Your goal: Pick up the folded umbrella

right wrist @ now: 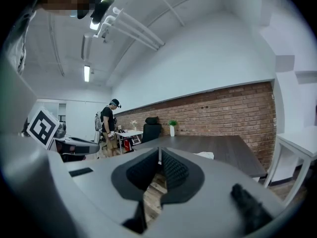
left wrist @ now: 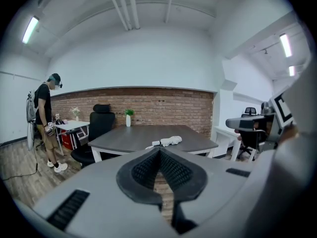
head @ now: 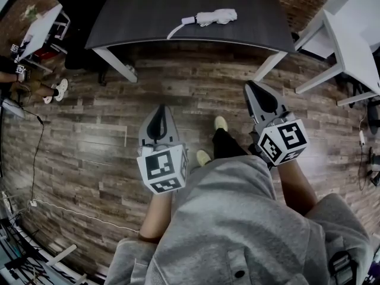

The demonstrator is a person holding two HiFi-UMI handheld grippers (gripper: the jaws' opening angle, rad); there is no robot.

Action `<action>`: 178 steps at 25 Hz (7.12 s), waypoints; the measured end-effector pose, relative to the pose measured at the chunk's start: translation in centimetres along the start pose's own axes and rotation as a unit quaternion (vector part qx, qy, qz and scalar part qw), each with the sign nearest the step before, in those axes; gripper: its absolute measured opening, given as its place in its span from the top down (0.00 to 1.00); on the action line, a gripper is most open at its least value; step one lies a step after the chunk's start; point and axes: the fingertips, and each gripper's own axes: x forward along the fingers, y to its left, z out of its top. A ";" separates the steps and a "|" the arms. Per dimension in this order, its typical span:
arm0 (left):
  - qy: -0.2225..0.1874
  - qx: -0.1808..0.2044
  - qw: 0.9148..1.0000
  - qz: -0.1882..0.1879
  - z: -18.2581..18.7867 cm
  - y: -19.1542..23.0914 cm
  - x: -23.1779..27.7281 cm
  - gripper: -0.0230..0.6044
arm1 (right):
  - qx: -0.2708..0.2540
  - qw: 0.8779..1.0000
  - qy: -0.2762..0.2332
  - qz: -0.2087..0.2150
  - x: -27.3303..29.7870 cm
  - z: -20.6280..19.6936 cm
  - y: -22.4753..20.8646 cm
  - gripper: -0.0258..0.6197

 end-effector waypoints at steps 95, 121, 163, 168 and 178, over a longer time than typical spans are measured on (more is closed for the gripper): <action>0.079 0.048 0.996 0.002 9.3 -3.1 35.2 0.94 | 0.043 0.998 0.029 0.033 26.3 2.8 -24.3 0.91; 0.060 0.065 0.996 0.005 11.2 -3.8 36.5 0.94 | 0.050 0.998 0.021 0.031 26.4 2.8 -25.9 0.91; 0.068 0.052 0.996 -0.029 11.9 -0.2 43.3 0.94 | 0.030 0.998 0.049 0.009 33.0 3.3 -27.2 0.91; 0.074 0.050 0.995 -0.043 12.2 0.8 46.1 0.94 | 0.025 0.998 0.057 -0.001 35.4 3.5 -28.0 0.91; 0.113 0.078 0.980 -0.147 11.3 -2.0 51.6 0.94 | 0.039 0.996 0.073 -0.038 37.9 3.0 -30.0 0.91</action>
